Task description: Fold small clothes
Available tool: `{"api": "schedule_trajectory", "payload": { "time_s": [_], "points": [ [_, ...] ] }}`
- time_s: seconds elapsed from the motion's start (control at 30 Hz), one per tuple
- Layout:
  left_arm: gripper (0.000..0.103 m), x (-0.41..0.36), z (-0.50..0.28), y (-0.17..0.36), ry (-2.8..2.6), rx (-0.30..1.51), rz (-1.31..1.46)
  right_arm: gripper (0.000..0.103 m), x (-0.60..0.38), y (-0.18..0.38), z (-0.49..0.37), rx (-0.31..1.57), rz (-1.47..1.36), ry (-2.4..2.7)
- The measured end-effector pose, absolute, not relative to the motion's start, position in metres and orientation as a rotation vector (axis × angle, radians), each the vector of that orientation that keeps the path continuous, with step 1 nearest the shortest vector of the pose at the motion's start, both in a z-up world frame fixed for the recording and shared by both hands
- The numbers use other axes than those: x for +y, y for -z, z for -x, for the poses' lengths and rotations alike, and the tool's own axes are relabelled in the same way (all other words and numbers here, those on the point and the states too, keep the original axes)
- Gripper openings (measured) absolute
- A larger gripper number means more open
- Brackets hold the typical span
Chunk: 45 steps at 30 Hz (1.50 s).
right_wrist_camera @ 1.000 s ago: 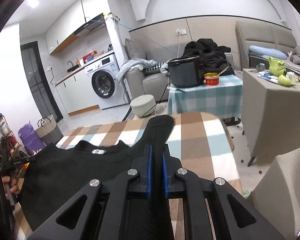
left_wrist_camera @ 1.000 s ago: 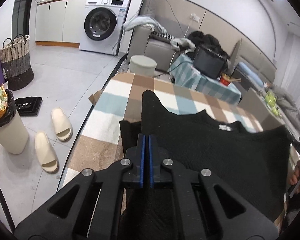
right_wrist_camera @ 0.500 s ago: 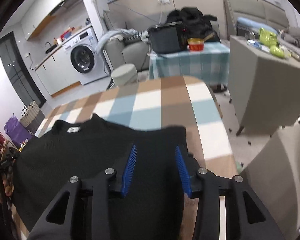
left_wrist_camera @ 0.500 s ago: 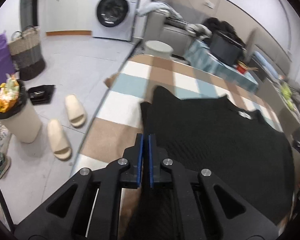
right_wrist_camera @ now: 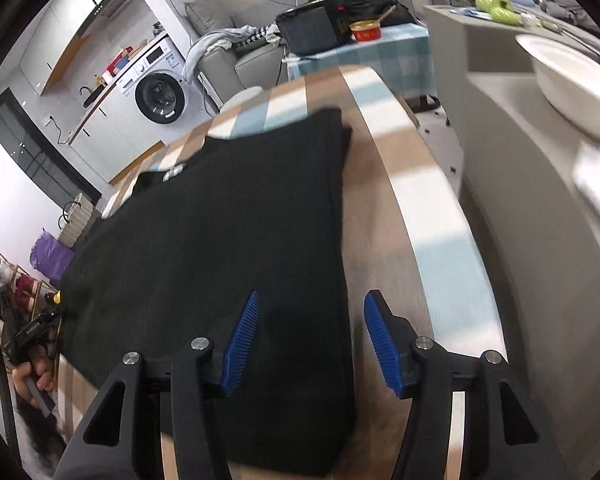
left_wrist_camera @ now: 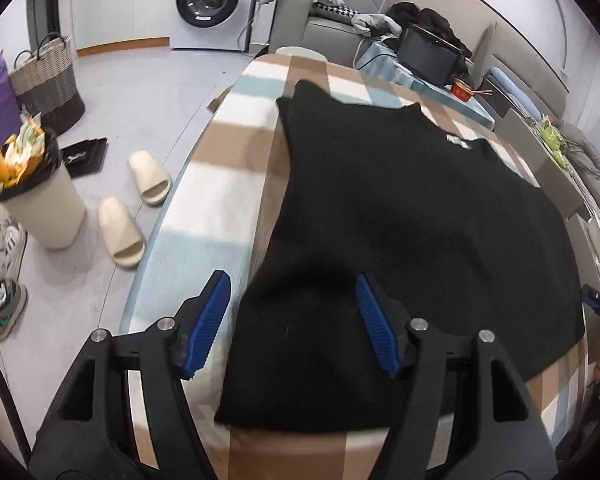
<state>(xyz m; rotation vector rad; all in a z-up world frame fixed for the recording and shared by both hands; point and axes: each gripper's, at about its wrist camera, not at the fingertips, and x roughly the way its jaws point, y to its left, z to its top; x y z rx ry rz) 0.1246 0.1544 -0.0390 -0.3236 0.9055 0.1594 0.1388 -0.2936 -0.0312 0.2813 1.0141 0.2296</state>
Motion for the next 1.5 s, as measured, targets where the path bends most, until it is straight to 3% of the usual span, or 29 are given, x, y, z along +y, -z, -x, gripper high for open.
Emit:
{"api": "schedule_trajectory", "payload": {
  "time_s": [0.1,0.3,0.37,0.4,0.43,0.6,0.77,0.83,0.87,1.0,1.1,1.3,1.5],
  "points": [
    [0.053,0.150,-0.110,0.047,-0.146,0.930,0.329,0.056,-0.293,0.037,-0.121,1.037,-0.285,-0.256],
    [0.022,0.144,-0.096,0.046,-0.127,0.917,0.326,0.056,-0.278,0.039,-0.112,1.041,-0.248,-0.338],
    [0.012,0.144,-0.097,0.042,-0.119,0.914,0.314,0.033,-0.272,0.039,-0.116,1.046,-0.220,-0.353],
    [0.010,0.143,-0.097,0.040,-0.114,0.907,0.309,0.029,-0.268,0.037,-0.118,1.042,-0.193,-0.352],
    [0.007,0.142,-0.098,0.036,-0.109,0.896,0.301,0.018,-0.262,0.033,-0.118,1.018,-0.169,-0.359],
    [0.006,0.137,-0.092,0.022,-0.099,0.858,0.283,0.013,-0.245,0.008,-0.109,0.897,-0.065,-0.340],
    [0.006,0.145,-0.090,0.036,-0.098,0.917,0.319,0.013,-0.253,0.031,-0.114,0.997,-0.040,-0.248],
    [0.007,0.148,-0.088,0.036,-0.094,0.911,0.332,0.018,-0.255,0.030,-0.114,0.995,-0.048,-0.241],
    [0.007,0.148,-0.087,0.034,-0.094,0.905,0.333,0.025,-0.257,0.026,-0.114,0.993,-0.057,-0.243],
    [0.007,0.152,-0.083,0.029,-0.075,0.883,0.353,0.031,-0.261,0.014,-0.111,0.954,-0.083,-0.249],
    [0.007,0.161,-0.083,0.031,-0.073,0.874,0.406,0.043,-0.262,0.015,-0.110,0.945,-0.117,-0.278],
    [0.007,0.161,-0.077,0.012,-0.004,0.825,0.421,0.043,-0.260,0.029,-0.114,0.977,-0.123,-0.247],
    [0.007,0.176,-0.074,0.034,-0.175,0.925,0.380,0.043,-0.260,0.032,-0.113,0.991,-0.104,-0.224]
  ]
}}
